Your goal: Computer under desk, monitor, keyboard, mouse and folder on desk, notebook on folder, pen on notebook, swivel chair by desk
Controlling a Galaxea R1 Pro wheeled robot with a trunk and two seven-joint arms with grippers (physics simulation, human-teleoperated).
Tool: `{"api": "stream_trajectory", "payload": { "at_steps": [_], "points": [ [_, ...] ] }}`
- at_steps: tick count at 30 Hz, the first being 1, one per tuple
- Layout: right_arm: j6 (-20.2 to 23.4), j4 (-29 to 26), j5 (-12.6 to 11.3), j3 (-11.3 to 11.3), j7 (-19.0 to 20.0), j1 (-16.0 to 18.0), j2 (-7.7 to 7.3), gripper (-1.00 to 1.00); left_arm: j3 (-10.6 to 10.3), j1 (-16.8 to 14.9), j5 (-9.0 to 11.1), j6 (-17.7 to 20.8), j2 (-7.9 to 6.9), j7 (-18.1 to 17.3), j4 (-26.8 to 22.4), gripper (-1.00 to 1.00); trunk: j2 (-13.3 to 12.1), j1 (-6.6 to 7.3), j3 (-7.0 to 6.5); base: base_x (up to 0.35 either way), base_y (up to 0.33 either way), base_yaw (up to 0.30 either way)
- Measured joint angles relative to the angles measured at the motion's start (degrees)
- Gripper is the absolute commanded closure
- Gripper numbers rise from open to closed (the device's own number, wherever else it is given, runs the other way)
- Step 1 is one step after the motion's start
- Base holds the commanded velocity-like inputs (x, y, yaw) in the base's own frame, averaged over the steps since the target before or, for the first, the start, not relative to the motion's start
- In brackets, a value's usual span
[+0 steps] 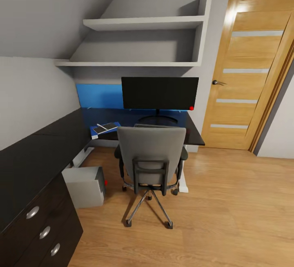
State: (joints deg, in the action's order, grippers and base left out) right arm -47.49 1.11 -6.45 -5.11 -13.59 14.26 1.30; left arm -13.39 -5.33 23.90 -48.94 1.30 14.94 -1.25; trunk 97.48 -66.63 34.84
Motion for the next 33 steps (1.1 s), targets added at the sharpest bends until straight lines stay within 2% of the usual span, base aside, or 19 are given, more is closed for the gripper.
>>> {"api": "stream_trajectory", "payload": {
  "at_steps": [33],
  "points": [
    [0.0, 0.0, 0.0, 0.0, 0.0, 0.0, 0.0, -1.0, 0.0, 0.0, -0.02, 0.87, -0.05, -0.09, 0.0, -1.0, 0.0, 0.0, 0.0, 0.0, 0.0, 0.0]
  ]
}}
